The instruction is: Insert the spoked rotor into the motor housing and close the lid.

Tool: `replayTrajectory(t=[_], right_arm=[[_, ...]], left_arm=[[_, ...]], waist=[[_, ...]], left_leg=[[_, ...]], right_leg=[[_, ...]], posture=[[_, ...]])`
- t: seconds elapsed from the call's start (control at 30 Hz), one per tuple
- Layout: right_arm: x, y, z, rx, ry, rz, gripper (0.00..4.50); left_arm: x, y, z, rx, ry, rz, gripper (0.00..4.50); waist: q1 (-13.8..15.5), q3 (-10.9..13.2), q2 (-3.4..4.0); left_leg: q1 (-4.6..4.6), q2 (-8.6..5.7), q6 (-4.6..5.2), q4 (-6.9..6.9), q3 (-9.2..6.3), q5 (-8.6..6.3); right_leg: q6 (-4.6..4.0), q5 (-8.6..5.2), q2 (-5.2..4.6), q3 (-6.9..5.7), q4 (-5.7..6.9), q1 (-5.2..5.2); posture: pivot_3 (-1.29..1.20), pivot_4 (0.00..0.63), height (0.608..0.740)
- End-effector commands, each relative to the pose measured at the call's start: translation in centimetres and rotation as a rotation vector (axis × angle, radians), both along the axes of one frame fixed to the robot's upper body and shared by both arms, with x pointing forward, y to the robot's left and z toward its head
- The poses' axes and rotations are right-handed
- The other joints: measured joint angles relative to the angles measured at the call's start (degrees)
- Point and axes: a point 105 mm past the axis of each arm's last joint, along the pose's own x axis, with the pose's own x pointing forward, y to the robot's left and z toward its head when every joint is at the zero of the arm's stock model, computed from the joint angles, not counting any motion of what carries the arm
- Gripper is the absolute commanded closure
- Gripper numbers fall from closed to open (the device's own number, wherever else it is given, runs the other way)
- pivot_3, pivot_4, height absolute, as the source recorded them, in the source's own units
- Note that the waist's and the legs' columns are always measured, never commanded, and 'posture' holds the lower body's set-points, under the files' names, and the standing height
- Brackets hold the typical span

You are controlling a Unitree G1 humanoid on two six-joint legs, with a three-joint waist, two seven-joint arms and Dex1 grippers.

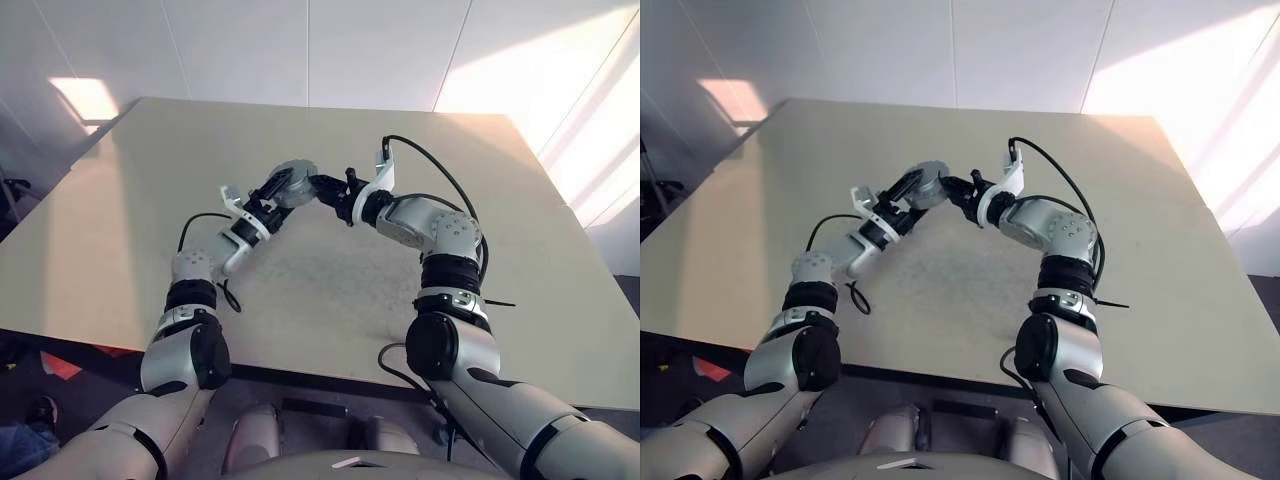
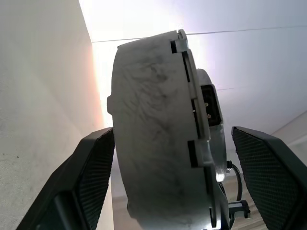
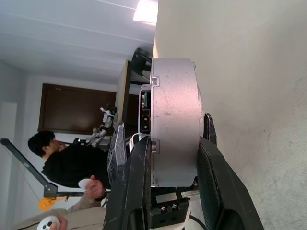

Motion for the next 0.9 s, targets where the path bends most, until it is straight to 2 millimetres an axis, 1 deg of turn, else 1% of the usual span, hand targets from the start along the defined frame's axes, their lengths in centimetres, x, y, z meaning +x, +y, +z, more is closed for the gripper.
replayTrajectory(t=[0.03,0.13,0.2,0.23,0.4,0.5,0.57,0.63,0.77,0.83,0.9], right_arm=[[0.0,0.4,2.7,0.057,-0.089,0.02,3.32],[0.0,0.4,2.7,0.054,-0.09,0.021,3.32],[-0.1,0.4,2.6,0.052,-0.091,0.018,3.32],[-0.1,0.3,2.6,0.051,-0.092,0.017,3.32],[-0.1,0.2,2.6,0.047,-0.097,0.011,3.32],[0.1,0.1,2.5,0.015,-0.114,-0.004,3.32],[0.1,0.2,2.7,0.014,-0.148,-0.001,2.65],[0.4,-0.1,2.8,-0.004,-0.172,-0.028,2.1],[1.9,-1.6,3.1,-0.067,-0.216,-0.175,0.72],[2.7,-2.7,2.7,-0.084,-0.203,-0.252,0.72],[3.3,-3.8,2.0,-0.099,-0.177,-0.312,0.72]], left_arm=[[1.0,0.1,1.2,0.009,-0.041,0.045,0.63],[1.0,-0.4,1.3,0.017,-0.055,0.03,1.33],[1.0,-0.4,1.4,0.013,-0.062,0.025,2.01],[1.0,-0.4,1.4,0.009,-0.062,0.024,2.13],[0.8,-0.4,1.2,0.003,-0.054,0.011,2.13],[0.7,-0.7,1.1,0.007,-0.047,-0.009,2.14],[0.7,-0.7,1.1,0.008,-0.044,-0.007,2.14],[0.7,-0.6,1.0,0.009,-0.043,-0.003,2.14],[0.9,0.0,0.8,0.011,-0.042,0.031,2.14],[1.3,1.0,0.5,0.036,-0.034,0.098,2.14],[1.9,2.5,0.0,0.062,-0.015,0.199,2.14]], waist=[[0.0,0.0,0.0],[0.0,0.0,-0.01],[0.0,0.0,-0.01],[0.0,0.0,-0.01],[0.0,0.0,-0.01],[0.0,0.0,-0.01],[0.1,0.0,-0.01],[0.1,0.0,-0.01],[0.1,0.0,-0.01],[0.1,0.0,-0.02],[0.0,0.0,-0.02]], left_leg=[[0.0,0.0,0.0,0.0,0.0,0.0],[0.0,0.0,0.0,0.0,0.0,0.0],[0.0,0.0,0.0,0.0,0.0,0.0],[0.0,0.01,0.0,0.0,0.0,0.0],[0.0,0.0,0.01,0.0,0.0,0.0],[0.01,0.0,0.01,0.02,0.0,0.0],[0.01,0.0,0.0,0.02,0.0,0.0],[0.0,0.0,0.0,0.03,0.0,0.0],[0.01,0.0,0.01,0.04,0.0,0.0],[0.0,-0.01,0.01,0.04,0.0,0.0],[0.0,-0.01,0.01,0.05,0.0,0.0]], right_leg=[[0.0,0.0,0.0,0.0,0.0,0.0],[0.0,0.0,0.0,0.0,0.0,0.0],[0.0,0.0,0.0,0.0,0.0,-0.01],[0.0,0.0,0.0,0.0,0.0,-0.01],[-0.01,0.0,-0.01,-0.01,0.04,-0.01],[-0.02,0.0,-0.02,-0.01,0.07,-0.01],[-0.02,0.0,-0.02,-0.01,0.08,-0.01],[-0.02,0.0,-0.03,-0.01,0.08,0.0],[-0.02,0.0,-0.03,-0.01,0.08,0.0],[-0.02,0.0,-0.04,-0.01,0.08,0.0],[-0.02,0.0,-0.05,-0.01,0.08,0.0]], posture=[[0.0,0.0,0.74],[0.0,0.0,0.74],[0.0,0.0,0.74],[0.0,0.0,0.74],[0.0,0.0,0.74],[0.0,0.0,0.74],[0.0,0.0,0.74],[0.0,0.0,0.74],[0.0,0.0,0.74],[0.0,0.0,0.74],[0.0,0.0,0.74]])
